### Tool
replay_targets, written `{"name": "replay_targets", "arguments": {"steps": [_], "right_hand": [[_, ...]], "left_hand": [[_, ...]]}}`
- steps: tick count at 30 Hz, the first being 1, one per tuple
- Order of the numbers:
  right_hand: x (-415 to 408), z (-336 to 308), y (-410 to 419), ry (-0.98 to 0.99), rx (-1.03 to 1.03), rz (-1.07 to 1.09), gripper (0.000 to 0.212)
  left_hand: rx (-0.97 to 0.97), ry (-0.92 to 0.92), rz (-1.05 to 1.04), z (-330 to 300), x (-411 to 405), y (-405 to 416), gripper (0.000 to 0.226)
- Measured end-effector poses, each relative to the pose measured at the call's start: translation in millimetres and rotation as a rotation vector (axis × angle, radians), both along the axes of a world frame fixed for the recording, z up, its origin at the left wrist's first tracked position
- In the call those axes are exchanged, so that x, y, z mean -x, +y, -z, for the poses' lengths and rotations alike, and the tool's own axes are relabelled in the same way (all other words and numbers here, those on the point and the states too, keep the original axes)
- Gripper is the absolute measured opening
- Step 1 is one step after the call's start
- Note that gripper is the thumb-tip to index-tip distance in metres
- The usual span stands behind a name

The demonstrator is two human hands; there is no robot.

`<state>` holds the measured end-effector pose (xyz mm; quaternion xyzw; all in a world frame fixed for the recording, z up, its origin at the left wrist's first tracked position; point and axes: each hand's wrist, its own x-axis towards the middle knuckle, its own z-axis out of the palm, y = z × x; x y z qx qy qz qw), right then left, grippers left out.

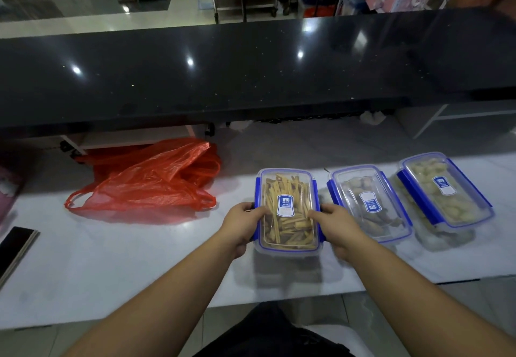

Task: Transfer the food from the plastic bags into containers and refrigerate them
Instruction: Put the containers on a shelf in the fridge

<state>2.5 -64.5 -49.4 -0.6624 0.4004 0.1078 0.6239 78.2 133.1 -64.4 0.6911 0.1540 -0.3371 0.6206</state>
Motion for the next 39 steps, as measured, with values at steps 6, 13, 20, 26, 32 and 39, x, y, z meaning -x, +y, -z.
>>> {"name": "replay_targets", "arguments": {"steps": [6,13,20,26,32,39], "right_hand": [[26,-28,-26,-0.119,-0.028,0.094,0.012],[98,-52,-71,-0.259,-0.045,0.229,0.025],[234,-61,-111,-0.338,-0.126,0.491,0.036],[361,-58,-135,-0.369,-0.089,0.718,0.043],[441,-66,-153,-0.387,-0.05,0.925,0.04],[484,-69,-185,-0.376,0.005,1.158,0.024]], "left_hand": [[0.09,-0.027,0.041,-31,18,-31,0.03],[0.129,-0.053,0.157,-62,73,-83,0.04],[0.146,-0.014,0.364,-74,171,-151,0.032],[0.138,0.04,0.584,-73,260,-217,0.036],[0.145,0.065,0.868,-88,321,-276,0.025],[0.14,0.129,1.102,-83,350,-360,0.039]]}}
